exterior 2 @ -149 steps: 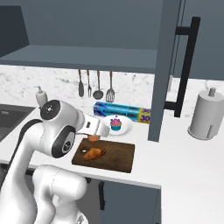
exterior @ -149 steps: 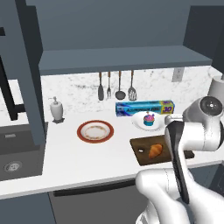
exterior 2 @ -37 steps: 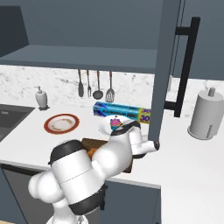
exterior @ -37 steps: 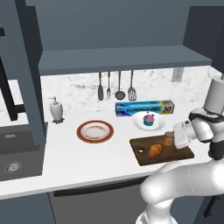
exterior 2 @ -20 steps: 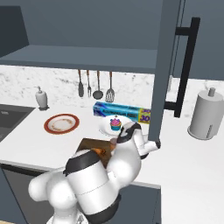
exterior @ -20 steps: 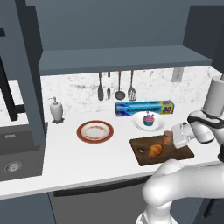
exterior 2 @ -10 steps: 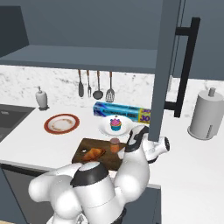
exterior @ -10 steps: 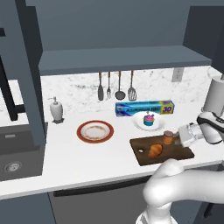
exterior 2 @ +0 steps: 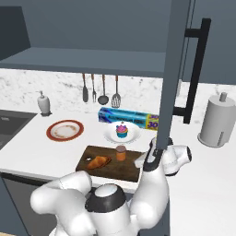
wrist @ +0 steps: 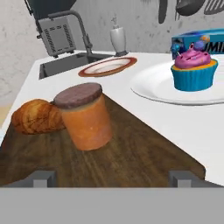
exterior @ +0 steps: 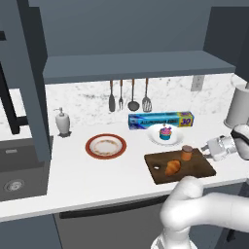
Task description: From the different types of pastries on the counter, select a croissant and place it on the cutting board. Then retrieve a jar of jam from the cabinet and place it alongside the croissant on the cutting board.
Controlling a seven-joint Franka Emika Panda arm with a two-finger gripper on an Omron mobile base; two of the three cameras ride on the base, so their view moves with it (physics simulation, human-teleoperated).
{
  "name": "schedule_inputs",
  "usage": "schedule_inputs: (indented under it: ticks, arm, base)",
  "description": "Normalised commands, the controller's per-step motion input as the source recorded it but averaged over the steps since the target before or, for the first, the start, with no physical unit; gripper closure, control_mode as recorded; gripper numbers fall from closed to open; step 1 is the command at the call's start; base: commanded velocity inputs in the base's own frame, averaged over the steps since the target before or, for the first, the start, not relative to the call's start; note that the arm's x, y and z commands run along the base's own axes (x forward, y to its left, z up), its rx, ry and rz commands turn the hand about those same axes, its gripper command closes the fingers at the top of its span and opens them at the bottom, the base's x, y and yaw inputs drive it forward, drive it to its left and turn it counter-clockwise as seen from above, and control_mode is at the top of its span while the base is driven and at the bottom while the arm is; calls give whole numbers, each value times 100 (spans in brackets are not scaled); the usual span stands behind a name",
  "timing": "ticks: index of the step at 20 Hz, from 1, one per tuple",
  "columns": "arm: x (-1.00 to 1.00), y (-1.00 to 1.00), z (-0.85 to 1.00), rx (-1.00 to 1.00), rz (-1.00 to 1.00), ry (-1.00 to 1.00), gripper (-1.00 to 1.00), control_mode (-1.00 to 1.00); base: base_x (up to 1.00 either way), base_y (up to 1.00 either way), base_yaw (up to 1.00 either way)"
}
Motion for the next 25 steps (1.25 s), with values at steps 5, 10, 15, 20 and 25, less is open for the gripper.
schedule_inputs:
  ticks: [5, 10, 15, 20, 25]
  arm:
    - [-53, -2, 9, 0, -44, 15, -100, -100]
    - [-66, 0, 2, 0, -64, 16, -100, -100]
    - [-60, 0, 0, 0, -76, 10, -100, -100]
    - [-39, 0, 0, 0, -88, 10, -100, -100]
    - [-18, 0, 0, 0, -94, 15, -100, -100]
  base:
    - [0, 0, 0]
    - [0, 0, 0]
    - [0, 0, 0]
    - [0, 0, 0]
    - [0, 0, 0]
